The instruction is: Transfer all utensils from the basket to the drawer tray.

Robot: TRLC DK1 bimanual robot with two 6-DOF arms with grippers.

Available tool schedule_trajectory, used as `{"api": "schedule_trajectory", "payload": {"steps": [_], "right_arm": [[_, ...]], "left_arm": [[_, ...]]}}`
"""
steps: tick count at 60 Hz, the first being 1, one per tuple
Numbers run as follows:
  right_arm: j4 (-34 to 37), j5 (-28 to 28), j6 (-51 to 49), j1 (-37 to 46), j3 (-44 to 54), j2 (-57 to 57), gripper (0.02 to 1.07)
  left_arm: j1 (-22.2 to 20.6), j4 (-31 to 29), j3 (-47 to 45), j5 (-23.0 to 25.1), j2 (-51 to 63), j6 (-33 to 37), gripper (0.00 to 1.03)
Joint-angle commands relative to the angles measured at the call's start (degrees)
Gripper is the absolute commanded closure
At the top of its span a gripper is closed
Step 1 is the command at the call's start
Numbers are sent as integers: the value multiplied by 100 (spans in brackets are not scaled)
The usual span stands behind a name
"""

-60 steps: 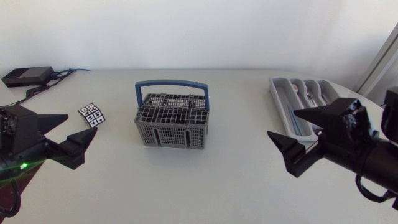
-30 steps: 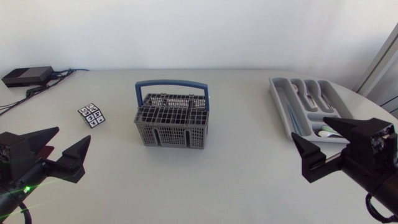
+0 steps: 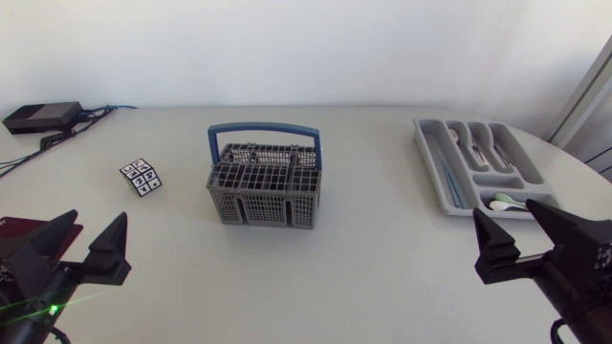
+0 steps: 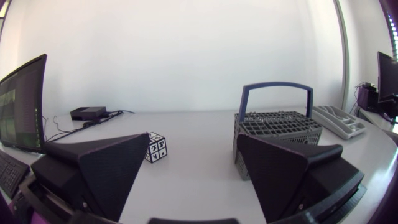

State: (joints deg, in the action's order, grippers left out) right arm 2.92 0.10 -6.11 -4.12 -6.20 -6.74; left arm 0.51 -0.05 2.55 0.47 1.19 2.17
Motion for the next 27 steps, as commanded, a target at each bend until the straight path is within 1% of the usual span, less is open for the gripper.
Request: {"api": "schedule_trajectory", "payload": {"steps": [1,10,27], "right_arm": [[-138,2,334,156,291,252,7],[-292,-10,611,412,620,674,7],[-292,-10,611,412,620,674,7]], "left_arm": [[-51,5,-255,-47,-119,-217,5],[-51,5,-255,-47,-119,-217,5],[-51,5,-255,-47,-119,-217,5]]}}
